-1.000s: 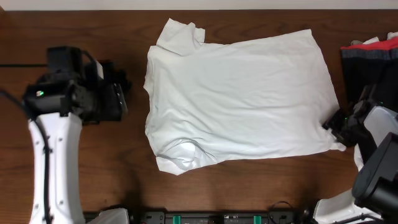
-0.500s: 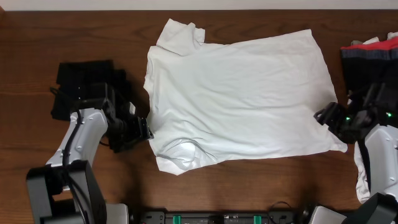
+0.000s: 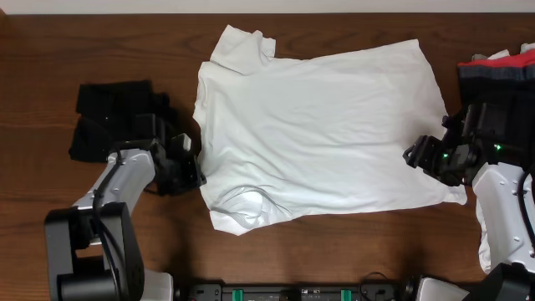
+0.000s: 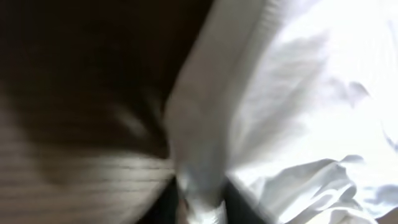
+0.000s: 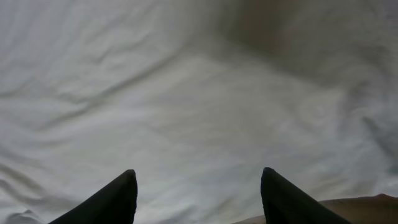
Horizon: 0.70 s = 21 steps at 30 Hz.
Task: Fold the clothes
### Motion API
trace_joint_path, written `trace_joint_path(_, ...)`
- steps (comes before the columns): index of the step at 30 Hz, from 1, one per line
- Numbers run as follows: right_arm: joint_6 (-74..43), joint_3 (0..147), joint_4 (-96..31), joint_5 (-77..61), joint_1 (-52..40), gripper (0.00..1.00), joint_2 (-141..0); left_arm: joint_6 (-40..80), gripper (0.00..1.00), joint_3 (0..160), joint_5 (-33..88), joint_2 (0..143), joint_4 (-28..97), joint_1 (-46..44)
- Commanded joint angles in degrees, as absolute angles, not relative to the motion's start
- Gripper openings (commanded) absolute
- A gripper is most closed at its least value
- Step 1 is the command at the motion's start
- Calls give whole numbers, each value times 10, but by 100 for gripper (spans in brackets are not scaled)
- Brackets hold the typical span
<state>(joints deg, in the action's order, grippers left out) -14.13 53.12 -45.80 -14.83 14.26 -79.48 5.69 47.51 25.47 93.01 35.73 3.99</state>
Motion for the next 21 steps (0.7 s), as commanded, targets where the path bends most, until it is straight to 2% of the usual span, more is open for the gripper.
trace_joint_path(1,-132,531,-459,-135,137,62,-795,52,6,472,221,936,358,30)
trace_joint_path(7,-133,519,-459,-105,134,57,-797,52,6,493,102,933,392,43)
trace_joint_path(12,-149,491,-454,-75,134,47,-820,55,6,503,105,927,389,45)
trace_joint_path(19,-170,456,-425,-70,134,38,-893,55,6,503,105,927,390,45)
trace_joint_path(21,-187,449,-411,-46,134,33,-916,55,6,503,104,927,390,45)
